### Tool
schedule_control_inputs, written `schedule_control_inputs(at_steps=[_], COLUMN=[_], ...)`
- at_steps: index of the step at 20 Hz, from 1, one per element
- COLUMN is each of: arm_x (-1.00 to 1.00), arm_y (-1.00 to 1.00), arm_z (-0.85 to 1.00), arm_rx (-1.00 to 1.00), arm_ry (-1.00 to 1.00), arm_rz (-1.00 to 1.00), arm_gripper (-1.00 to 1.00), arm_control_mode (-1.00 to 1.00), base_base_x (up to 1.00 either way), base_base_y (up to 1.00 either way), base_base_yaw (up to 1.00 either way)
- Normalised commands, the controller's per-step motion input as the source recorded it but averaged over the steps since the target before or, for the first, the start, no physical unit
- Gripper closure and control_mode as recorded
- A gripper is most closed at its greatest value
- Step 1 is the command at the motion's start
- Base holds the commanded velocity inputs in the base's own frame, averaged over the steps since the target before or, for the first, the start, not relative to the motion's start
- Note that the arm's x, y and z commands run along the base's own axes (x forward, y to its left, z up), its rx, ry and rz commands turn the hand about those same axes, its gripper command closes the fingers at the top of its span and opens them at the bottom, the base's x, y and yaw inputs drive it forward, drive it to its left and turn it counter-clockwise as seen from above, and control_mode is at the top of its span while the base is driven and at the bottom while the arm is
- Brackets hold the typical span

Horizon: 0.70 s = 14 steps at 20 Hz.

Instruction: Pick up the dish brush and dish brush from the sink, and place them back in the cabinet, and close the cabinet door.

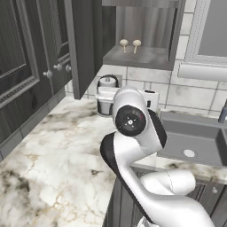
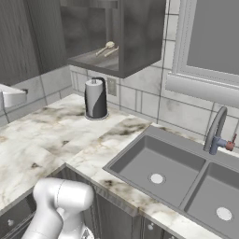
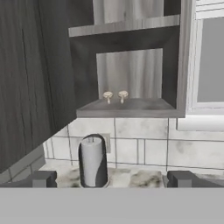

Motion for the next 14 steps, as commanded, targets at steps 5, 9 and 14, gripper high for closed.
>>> schedule_control_inputs(at_steps=[5, 9, 14], arm_x=[-0.1, 0.0, 0.0], arm_y=[0.28, 0.31, 0.3], arm_z=[0.0, 0.0, 0.0], arm_rx=[-0.01, -0.03, -0.04], arm_ry=[-0.09, -0.12, -0.11], arm_rz=[0.0, 0.0, 0.0], arm_gripper=[-1.0, -1.0, -1.0], arm_control_mode=[-1.0, -1.0, -1.0], base_base_x=[0.0, 0.0, 0.0], base_base_y=[0.0, 0.0, 0.0], base_base_yaw=[0.0, 0.0, 0.0])
